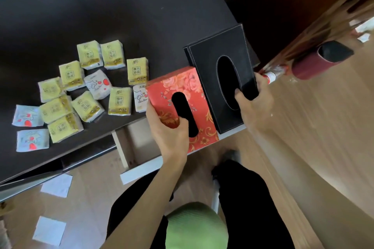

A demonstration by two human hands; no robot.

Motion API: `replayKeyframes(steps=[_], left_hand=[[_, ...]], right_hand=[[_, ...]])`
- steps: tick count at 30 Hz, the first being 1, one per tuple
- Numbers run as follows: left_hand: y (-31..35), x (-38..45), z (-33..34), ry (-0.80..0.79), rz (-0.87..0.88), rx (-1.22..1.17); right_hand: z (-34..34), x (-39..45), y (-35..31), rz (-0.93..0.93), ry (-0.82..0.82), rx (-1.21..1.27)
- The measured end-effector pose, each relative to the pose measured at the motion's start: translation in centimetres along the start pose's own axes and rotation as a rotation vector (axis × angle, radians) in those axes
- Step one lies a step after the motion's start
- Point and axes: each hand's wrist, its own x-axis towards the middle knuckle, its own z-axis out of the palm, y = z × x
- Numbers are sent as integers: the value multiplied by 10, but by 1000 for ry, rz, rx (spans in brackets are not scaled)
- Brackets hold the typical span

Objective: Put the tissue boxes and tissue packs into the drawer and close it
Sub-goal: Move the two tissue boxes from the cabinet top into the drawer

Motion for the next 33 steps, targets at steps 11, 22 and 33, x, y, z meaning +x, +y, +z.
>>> replayKeyframes(steps=[11, 22, 33], left_hand=[[-34, -35, -1, -132, 4, -85], [-76, -44, 2, -140, 91, -274], [-81, -59, 4, -239, -93, -424]], right_hand=[[-29, -21, 35, -53, -22, -190], [-54, -23, 70, -332, 51, -383], [-71, -51, 82, -364, 2, -423]])
